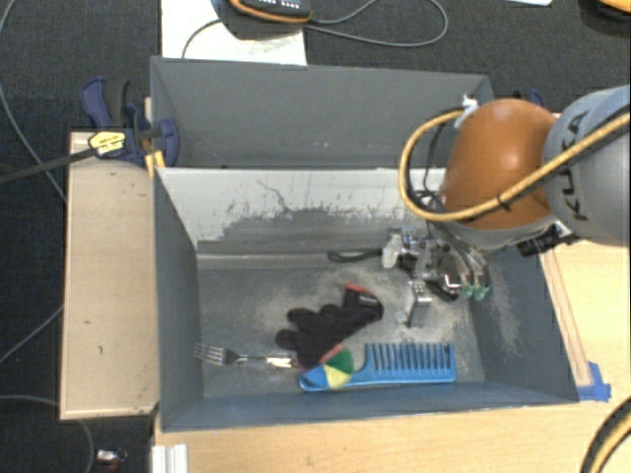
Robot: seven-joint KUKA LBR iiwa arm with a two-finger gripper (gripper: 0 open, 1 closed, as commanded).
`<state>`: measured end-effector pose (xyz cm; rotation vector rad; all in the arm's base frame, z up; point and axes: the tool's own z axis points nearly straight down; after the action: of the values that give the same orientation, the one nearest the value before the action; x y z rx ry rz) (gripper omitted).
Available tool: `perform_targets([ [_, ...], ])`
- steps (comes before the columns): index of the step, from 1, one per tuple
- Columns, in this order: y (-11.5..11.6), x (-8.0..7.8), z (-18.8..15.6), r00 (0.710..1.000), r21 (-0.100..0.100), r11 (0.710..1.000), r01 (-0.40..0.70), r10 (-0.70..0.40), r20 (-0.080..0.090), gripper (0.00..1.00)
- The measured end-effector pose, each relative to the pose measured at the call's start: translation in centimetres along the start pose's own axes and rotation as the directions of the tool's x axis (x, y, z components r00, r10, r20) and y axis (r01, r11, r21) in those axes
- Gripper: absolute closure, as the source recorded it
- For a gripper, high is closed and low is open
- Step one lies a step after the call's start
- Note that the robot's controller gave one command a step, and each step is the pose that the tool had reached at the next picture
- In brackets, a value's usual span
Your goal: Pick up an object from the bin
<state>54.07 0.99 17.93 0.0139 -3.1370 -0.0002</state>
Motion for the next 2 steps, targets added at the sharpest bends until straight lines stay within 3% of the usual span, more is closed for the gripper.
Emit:
perform_targets([
  [1, 0.0, -0.2, -0.4, 1.000, 0.000, 1.000, 0.000, 0.000, 0.008, 0.00],
  [2, 5.5, 0.9, 4.9, 0.963, 0.004, 0.963, 0.270, -0.271, 0.014, 0.00],
])
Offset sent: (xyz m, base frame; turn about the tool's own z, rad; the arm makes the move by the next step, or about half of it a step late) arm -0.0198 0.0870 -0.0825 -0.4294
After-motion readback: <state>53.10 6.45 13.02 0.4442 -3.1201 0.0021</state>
